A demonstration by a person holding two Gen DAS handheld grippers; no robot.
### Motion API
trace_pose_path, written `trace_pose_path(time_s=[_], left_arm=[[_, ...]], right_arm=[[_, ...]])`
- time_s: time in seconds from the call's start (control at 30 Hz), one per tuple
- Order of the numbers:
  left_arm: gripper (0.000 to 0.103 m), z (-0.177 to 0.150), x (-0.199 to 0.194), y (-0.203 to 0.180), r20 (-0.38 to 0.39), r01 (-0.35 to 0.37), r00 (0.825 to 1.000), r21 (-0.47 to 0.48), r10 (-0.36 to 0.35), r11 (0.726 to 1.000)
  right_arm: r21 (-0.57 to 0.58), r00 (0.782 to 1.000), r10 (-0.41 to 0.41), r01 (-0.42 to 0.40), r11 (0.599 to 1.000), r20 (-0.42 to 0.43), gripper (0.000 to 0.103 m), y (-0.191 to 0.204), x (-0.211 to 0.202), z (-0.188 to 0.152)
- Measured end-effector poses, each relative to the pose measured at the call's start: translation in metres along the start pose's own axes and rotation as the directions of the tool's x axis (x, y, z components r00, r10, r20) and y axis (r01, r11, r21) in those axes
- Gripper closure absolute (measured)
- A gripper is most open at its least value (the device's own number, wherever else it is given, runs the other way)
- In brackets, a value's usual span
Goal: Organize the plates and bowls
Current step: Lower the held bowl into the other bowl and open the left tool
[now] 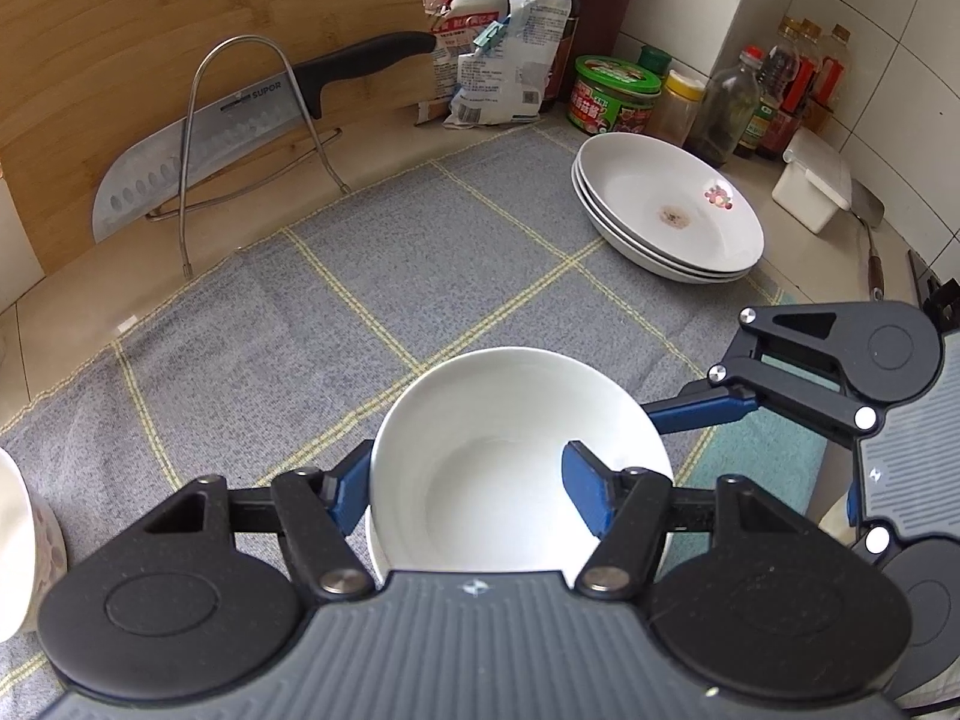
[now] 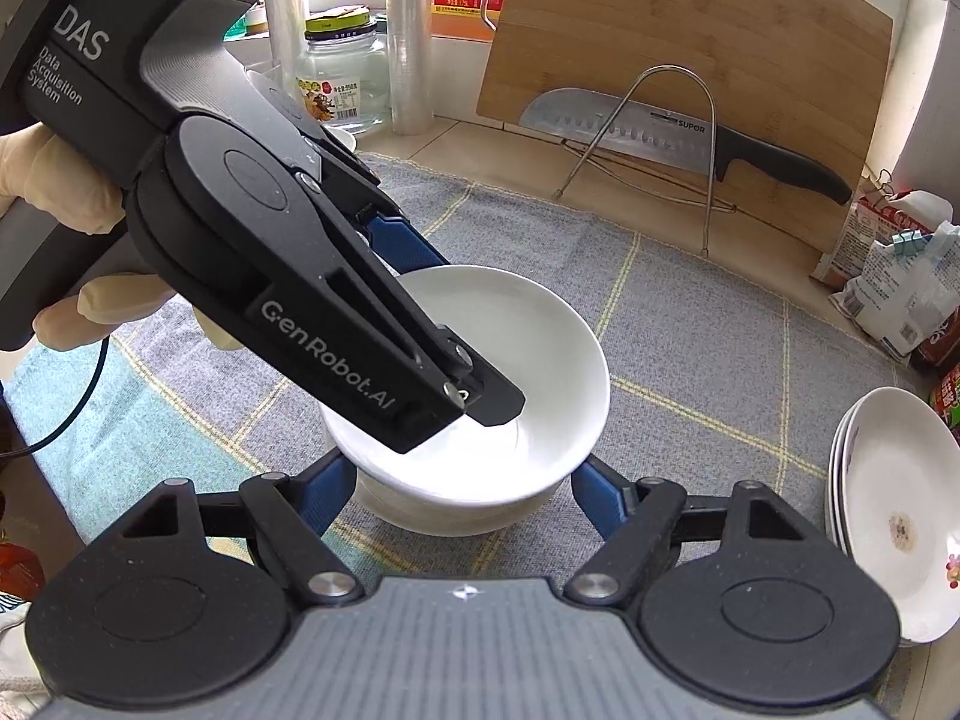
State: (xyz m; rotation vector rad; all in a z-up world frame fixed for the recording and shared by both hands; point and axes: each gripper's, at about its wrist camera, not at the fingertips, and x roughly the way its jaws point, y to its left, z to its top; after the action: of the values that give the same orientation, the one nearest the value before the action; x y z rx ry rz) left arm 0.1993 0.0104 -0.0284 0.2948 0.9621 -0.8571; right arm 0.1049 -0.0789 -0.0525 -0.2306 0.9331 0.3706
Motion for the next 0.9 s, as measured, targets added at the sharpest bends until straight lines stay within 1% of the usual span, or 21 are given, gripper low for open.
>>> trace_pose_path(time_s=[0.4, 0.77, 0.83, 0.9], left_arm=[[0.038, -0.0014, 0.0028, 0.0022, -0.008, -0.003, 1.0, -0.008, 0.003, 1.0], [0.038, -0.0035, 0.0016, 0.0051, 0.011, -0.013, 1.0, -0.013, 0.013, 1.0], [0.037, -0.004, -0.0003, 0.0054, 0.02, -0.011, 1.0, -0.015, 0.011, 1.0], [0.036, -0.0045, -0.0033, 0.0057, 0.034, -0.012, 0.999, -0.02, 0.013, 1.0]], right_arm=[[0.011, 1.0, 0.024, -0.024, 1.0, -0.01, 0.021, -0.0024, 0.0051, -0.0008], [-0.008, 1.0, 0.023, -0.023, 1.0, -0.009, 0.02, 0.0012, 0.0078, -0.0018], [-0.004, 1.0, 0.031, -0.031, 1.0, 0.001, 0.015, 0.0004, 0.0055, -0.0023], [-0.007, 0.999, 0.029, -0.029, 1.0, 0.029, 0.002, 0.0009, -0.0003, -0.0019]])
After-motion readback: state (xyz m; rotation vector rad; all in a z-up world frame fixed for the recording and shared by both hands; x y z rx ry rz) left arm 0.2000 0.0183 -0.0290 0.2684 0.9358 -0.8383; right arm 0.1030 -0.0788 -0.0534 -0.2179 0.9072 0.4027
